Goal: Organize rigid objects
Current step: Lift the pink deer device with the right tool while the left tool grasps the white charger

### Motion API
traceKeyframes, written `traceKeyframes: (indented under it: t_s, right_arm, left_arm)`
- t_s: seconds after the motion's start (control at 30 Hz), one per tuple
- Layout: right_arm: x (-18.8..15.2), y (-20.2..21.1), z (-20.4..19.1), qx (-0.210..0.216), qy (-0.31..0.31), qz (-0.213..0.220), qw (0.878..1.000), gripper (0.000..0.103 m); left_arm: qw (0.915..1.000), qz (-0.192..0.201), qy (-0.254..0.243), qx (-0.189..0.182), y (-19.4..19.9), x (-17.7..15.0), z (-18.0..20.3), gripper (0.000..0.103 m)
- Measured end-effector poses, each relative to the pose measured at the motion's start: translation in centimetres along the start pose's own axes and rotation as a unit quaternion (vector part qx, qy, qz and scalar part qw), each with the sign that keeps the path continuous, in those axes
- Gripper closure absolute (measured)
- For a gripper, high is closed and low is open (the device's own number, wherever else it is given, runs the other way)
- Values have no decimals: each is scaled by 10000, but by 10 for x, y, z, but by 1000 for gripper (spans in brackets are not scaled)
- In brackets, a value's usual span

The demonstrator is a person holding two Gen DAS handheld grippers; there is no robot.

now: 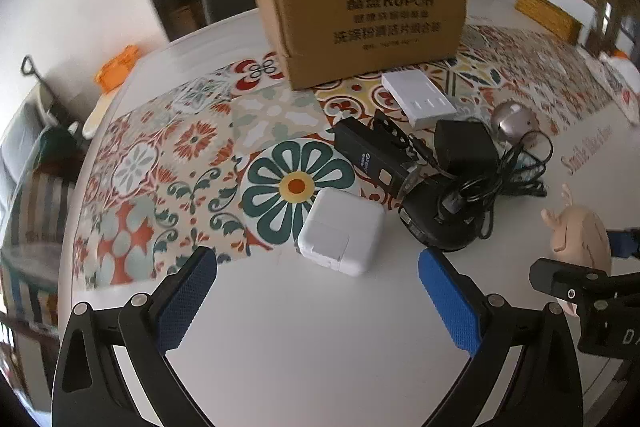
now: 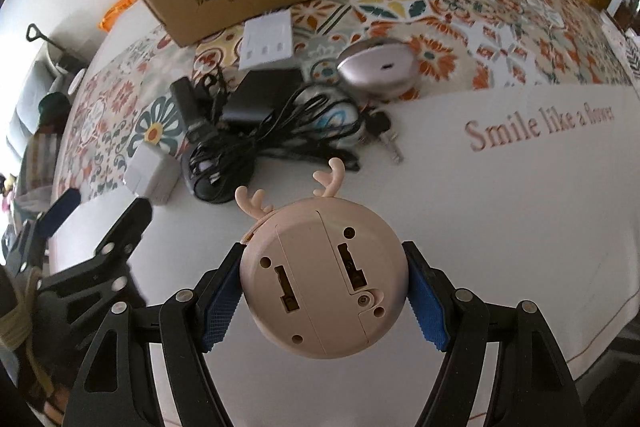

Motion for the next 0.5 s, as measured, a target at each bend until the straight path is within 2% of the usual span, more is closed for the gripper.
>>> traceKeyframes:
  t_s: [0.2, 0.33, 0.5]
  right_arm:
    - [2, -5, -4, -62, -94, 10, 9999, 29]
    - [6, -10, 1, -96, -290, -38, 9995, 29]
    - [9, -15, 3, -136, -347, -55, 9993, 29]
  left_arm:
    - [9986, 58, -523, -83, -10, 7, 5, 7]
    - [9975, 84, -686, -162, -17, 12, 9, 11]
    - [9974, -6, -665, -292, -30, 10, 9, 27]
Point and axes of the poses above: each gripper's, at about its wrist camera, not at the fingertips, and y roughly against the way its jaws point, z to its right, x to its top, the point moved 9 cm from there along -y, roughly the way its jaws point, and after that the axes turned 7 degrees about -x, right-handed, at the moved point
